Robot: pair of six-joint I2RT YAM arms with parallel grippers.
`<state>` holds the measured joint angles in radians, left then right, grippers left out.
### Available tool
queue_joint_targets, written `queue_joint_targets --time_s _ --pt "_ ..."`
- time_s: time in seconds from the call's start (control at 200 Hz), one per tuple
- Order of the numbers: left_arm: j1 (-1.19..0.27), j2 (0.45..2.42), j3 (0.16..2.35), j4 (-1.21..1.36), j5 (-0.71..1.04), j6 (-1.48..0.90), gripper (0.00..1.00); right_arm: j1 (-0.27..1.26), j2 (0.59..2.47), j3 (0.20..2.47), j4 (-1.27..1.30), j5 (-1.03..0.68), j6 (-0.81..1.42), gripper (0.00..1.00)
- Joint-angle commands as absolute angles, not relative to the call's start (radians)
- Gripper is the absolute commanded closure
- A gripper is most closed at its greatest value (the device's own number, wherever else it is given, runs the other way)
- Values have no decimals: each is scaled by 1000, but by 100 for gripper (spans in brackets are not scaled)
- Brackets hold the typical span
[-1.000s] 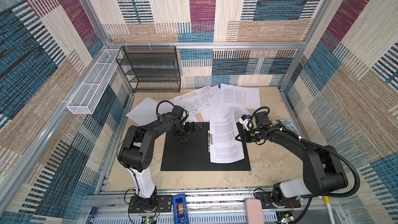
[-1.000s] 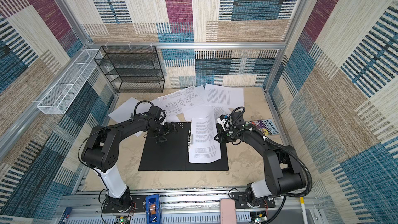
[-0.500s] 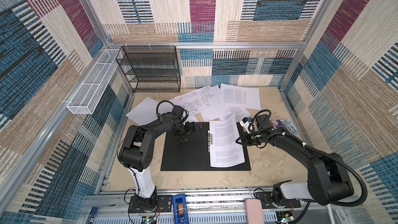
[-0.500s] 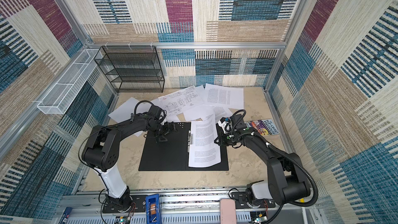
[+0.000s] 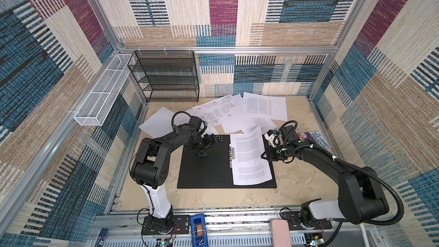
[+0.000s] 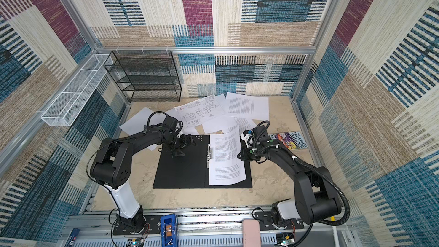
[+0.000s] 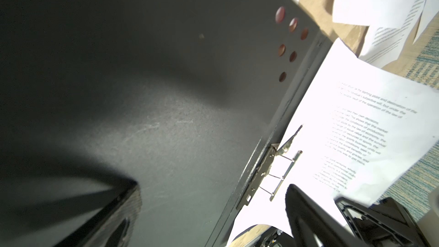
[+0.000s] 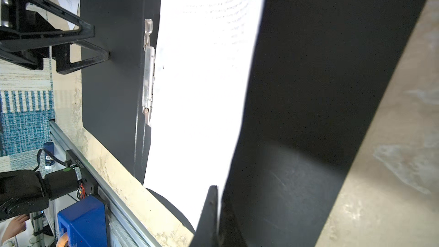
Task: Put the files into the folder
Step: 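Lower the sheet onto the folder beside the clip with the right gripper, then release the sheet and draw the right gripper back toward the robot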
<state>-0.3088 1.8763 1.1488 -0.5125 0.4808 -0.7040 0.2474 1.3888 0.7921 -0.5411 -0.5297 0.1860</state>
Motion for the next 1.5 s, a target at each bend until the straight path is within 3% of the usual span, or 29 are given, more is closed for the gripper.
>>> queue_joint_targets --time_s 0.0,0.766,1.102,1.498 --pt "-309 1946 1101 -632 225 -672 0 250 1385 800 -558 -503 181 100" --pt "-308 1954 1095 -619 239 -678 0 270 1393 792 -539 -509 196 100" --pt "-308 1955 1095 -618 247 -679 0 273 1362 755 -467 -532 273 87" --pt "-307 1956 1097 -615 255 -680 0 273 1327 712 -420 -514 340 87"
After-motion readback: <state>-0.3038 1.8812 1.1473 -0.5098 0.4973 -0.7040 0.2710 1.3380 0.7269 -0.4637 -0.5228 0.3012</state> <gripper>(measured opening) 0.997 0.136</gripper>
